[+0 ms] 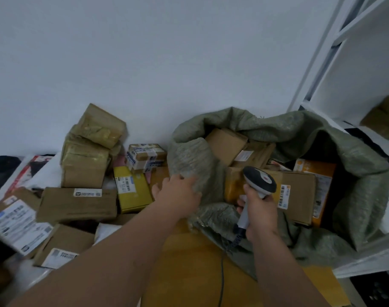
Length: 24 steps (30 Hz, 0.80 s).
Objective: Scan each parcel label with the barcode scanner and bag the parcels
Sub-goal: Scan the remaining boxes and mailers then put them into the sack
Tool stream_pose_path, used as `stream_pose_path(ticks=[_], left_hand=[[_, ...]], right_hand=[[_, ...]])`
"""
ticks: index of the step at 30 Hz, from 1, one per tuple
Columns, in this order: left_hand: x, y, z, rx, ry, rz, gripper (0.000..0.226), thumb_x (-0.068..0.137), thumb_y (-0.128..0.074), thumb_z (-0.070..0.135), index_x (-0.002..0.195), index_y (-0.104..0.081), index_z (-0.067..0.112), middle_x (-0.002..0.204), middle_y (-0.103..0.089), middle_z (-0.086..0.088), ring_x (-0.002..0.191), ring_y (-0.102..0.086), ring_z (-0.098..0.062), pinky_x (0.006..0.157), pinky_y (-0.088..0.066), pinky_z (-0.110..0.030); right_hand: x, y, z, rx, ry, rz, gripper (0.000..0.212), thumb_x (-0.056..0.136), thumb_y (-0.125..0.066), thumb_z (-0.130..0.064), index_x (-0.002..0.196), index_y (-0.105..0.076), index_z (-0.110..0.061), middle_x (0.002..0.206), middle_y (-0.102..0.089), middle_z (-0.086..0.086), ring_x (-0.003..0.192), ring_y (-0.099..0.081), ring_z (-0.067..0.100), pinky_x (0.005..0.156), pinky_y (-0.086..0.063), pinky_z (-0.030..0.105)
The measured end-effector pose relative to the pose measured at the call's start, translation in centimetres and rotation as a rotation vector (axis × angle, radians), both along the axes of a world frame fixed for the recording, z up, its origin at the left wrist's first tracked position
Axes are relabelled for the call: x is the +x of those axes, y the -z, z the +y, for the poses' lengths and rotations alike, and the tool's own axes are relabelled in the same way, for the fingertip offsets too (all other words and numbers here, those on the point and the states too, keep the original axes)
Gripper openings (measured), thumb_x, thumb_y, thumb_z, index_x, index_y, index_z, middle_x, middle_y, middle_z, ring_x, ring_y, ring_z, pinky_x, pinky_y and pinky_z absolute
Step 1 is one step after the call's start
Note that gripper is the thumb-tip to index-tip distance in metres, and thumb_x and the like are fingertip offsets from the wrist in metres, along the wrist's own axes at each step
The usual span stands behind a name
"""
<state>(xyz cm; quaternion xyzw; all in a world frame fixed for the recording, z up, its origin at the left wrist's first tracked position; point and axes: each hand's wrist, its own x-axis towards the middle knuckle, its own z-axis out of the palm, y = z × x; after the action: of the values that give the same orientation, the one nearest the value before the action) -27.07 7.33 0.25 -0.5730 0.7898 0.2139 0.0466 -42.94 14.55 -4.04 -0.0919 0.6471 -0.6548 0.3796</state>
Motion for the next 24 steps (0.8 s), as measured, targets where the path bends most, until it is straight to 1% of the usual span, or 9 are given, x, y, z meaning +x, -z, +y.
stream_pose_path(ticks=[2, 5, 8, 10, 12, 14, 17, 19, 24], left_hand=[[0.4, 0.7, 0.4, 0.123, -0.026, 0.011, 0.055, 0.098, -0.037, 0.052, 0.149, -0.018, 0.049, 0.154, -0.028, -0.005, 0.14, -0.027, -0.031, 0.113, -0.017, -0.054], [-0.1, 1.6, 0.9, 0.14, 0.036, -0.021, 0.057, 0.099, -0.037, 0.051, 0.15, -0.011, 0.048, 0.15, -0.033, -0.009, 0.136, -0.033, -0.032, 0.112, -0.019, -0.055], [-1.5, 1.8, 1.1, -0.016, 0.152, -0.105, 0.06, 0.099, -0.038, 0.048, 0.152, -0.008, 0.045, 0.15, -0.033, -0.007, 0.139, -0.029, -0.032, 0.115, -0.007, -0.06], [-2.7, 1.7, 0.8, -0.136, 0.205, -0.107, 0.062, 0.098, -0.04, 0.046, 0.153, -0.011, 0.039, 0.153, -0.03, -0.003, 0.142, -0.025, -0.029, 0.115, -0.002, -0.06], [-4.1, 1.7, 0.6, -0.211, 0.253, -0.112, 0.064, 0.097, -0.043, 0.044, 0.153, -0.014, 0.034, 0.155, -0.027, 0.0, 0.143, -0.022, -0.027, 0.115, 0.0, -0.059], [-5.4, 1.9, 0.3, -0.233, 0.307, -0.138, 0.065, 0.097, -0.045, 0.041, 0.154, -0.017, 0.03, 0.155, -0.027, 0.001, 0.143, -0.023, -0.026, 0.116, -0.001, -0.059], [-7.1, 2.9, -0.2, -0.207, 0.372, -0.215, 0.067, 0.094, -0.05, 0.038, 0.153, -0.021, 0.028, 0.156, -0.028, 0.003, 0.141, -0.027, -0.026, 0.116, -0.005, -0.06], [-7.8, 3.6, -0.5, -0.167, 0.41, -0.285, 0.069, 0.092, -0.052, 0.042, 0.153, -0.022, 0.03, 0.159, -0.022, 0.005, 0.142, -0.023, -0.027, 0.115, -0.005, -0.061], [-8.6, 4.5, -0.7, -0.149, 0.464, -0.369, 0.065, 0.096, -0.038, 0.055, 0.153, -0.01, 0.041, 0.163, -0.011, 0.006, 0.145, -0.012, -0.031, 0.112, 0.003, -0.063]], right_hand=[[0.2, 0.5, -0.1, 0.008, 0.005, -0.011, 0.041, 0.093, -0.068, -0.026, 0.131, -0.055, -0.018, 0.114, -0.066, 0.007, 0.099, -0.065, 0.022, 0.091, -0.054, 0.042], [0.2, 1.0, -0.2, 0.027, 0.004, 0.002, 0.04, 0.092, -0.07, -0.027, 0.129, -0.056, -0.02, 0.111, -0.066, 0.005, 0.098, -0.065, 0.021, 0.094, -0.054, 0.044], [-0.6, 1.3, -0.3, 0.054, 0.037, 0.061, 0.031, 0.091, -0.07, -0.03, 0.119, -0.059, -0.021, 0.101, -0.067, 0.003, 0.094, -0.065, 0.023, 0.094, -0.054, 0.048], [-1.4, 1.2, -0.3, 0.047, 0.086, 0.078, 0.023, 0.088, -0.072, -0.032, 0.108, -0.06, -0.03, 0.106, -0.067, 0.001, 0.102, -0.065, 0.026, 0.098, -0.051, 0.052], [-2.3, 0.8, -0.3, 0.023, 0.108, 0.077, 0.018, 0.088, -0.072, -0.031, 0.096, -0.058, -0.038, 0.105, -0.067, -0.004, 0.107, -0.064, 0.026, 0.1, -0.05, 0.051], [-3.1, 0.4, -0.3, -0.01, 0.083, 0.064, 0.018, 0.091, -0.071, -0.026, 0.092, -0.057, -0.037, 0.098, -0.067, -0.006, 0.1, -0.066, 0.022, 0.094, -0.054, 0.045], [-3.5, 0.0, -0.5, -0.015, -0.026, 0.04, 0.012, 0.093, -0.068, -0.021, 0.102, -0.063, -0.027, 0.095, -0.069, 0.002, 0.088, -0.068, 0.018, 0.082, -0.059, 0.04], [-3.5, 0.2, -0.9, 0.018, -0.101, 0.029, 0.025, 0.093, -0.069, -0.024, 0.117, -0.063, -0.018, 0.1, -0.071, 0.005, 0.093, -0.069, 0.022, 0.087, -0.058, 0.044], [-4.1, 1.0, -1.7, 0.045, -0.068, 0.036, 0.046, 0.091, -0.07, -0.035, 0.133, -0.056, -0.024, 0.12, -0.065, 0.003, 0.112, -0.061, 0.029, 0.099, -0.049, 0.052]])
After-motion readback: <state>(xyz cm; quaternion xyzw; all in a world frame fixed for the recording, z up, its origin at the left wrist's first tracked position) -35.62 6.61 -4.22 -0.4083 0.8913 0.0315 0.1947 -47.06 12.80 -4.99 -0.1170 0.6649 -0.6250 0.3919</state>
